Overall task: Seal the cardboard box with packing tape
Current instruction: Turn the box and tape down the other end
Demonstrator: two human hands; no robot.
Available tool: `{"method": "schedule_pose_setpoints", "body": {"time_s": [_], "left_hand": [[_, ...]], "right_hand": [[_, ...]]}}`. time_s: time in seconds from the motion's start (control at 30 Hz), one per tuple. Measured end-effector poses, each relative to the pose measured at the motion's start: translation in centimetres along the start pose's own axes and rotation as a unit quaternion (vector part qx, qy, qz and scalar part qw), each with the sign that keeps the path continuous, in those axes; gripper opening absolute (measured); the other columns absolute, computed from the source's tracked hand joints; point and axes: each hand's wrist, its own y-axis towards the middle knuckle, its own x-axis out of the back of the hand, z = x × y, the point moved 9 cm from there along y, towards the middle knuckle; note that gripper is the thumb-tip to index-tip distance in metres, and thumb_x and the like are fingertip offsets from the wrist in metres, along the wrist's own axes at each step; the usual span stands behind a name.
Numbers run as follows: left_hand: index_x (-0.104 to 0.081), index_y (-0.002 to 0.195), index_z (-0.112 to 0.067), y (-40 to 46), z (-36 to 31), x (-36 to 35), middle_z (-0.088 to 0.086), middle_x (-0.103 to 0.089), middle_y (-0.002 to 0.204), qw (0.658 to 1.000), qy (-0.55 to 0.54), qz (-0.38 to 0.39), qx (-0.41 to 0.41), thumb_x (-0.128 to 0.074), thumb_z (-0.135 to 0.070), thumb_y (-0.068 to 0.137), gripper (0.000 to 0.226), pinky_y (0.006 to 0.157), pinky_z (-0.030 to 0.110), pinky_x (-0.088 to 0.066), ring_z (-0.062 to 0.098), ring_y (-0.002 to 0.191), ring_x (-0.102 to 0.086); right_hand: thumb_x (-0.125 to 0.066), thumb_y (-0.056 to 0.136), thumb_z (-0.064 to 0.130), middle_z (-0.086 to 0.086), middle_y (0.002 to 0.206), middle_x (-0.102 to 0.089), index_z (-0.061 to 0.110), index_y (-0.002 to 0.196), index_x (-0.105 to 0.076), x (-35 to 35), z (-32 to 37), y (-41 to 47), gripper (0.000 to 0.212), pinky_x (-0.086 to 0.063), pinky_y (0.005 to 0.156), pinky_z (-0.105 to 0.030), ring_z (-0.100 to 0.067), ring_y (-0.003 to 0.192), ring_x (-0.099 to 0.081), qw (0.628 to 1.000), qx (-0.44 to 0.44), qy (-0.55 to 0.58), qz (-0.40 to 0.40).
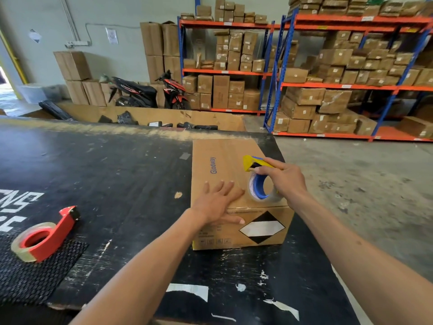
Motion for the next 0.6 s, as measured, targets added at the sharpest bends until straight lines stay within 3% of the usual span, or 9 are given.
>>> {"method": "schedule_pose_setpoints", "body": {"time_s": [0.1, 0.37, 0.53, 0.6], "left_hand": [[0.004, 0.155, -0.042, -0.2, 1.6, 0.0, -0.001, 0.004, 0.166, 1.0, 0.003, 0.008, -0.003, -0.038, -0.084, 0.08, 0.095, 0.119, 0.061, -0.001, 0.028, 0.152, 0.001], [-0.002, 0.155, -0.044, -1.6, 5.0, 0.1, -0.003, 0.004, 0.166, 0.998, -0.032, 0.015, -0.052, -0.044, -0.082, 0.079, 0.095, 0.121, 0.044, 0.007, 0.024, 0.152, 0.004], [-0.002, 0.156, -0.042, -1.9, 4.9, 0.5, -0.003, 0.003, 0.166, 0.998, -0.047, 0.012, -0.049, -0.048, -0.08, 0.079, 0.097, 0.122, 0.046, 0.007, 0.022, 0.152, 0.004], [-0.014, 0.157, -0.033, -2.4, 4.4, 1.2, 0.001, -0.007, 0.166, 0.992, -0.124, 0.009, -0.033, -0.06, -0.066, 0.083, 0.094, 0.122, 0.045, 0.003, 0.021, 0.152, -0.002]], "right_hand": [[-0.083, 0.068, 0.045, 0.014, 0.107, -0.071, 0.041, 0.113, -0.074, 0.2, 0.0, -0.2, 0.046, -0.04, 0.079, -0.027, -0.011, 0.106, -0.055, 1.0, 0.003, 0.009, 0.01], [-0.084, 0.059, 0.05, 0.016, 0.101, -0.075, 0.044, 0.108, -0.075, 0.3, 0.1, -1.3, 0.05, -0.049, 0.097, -0.036, -0.01, 0.107, -0.062, 0.998, 0.026, -0.007, 0.057], [-0.084, 0.07, 0.043, 0.013, 0.11, -0.074, 0.039, 0.115, -0.073, -0.3, 1.4, -3.3, 0.047, -0.052, 0.094, -0.031, -0.01, 0.107, -0.064, 0.992, 0.078, -0.025, 0.098], [-0.083, 0.071, 0.046, 0.012, 0.111, -0.073, 0.044, 0.117, -0.071, -0.5, 2.1, -4.6, 0.047, -0.053, 0.087, -0.027, -0.008, 0.102, -0.063, 0.985, 0.114, -0.054, 0.121]]}}
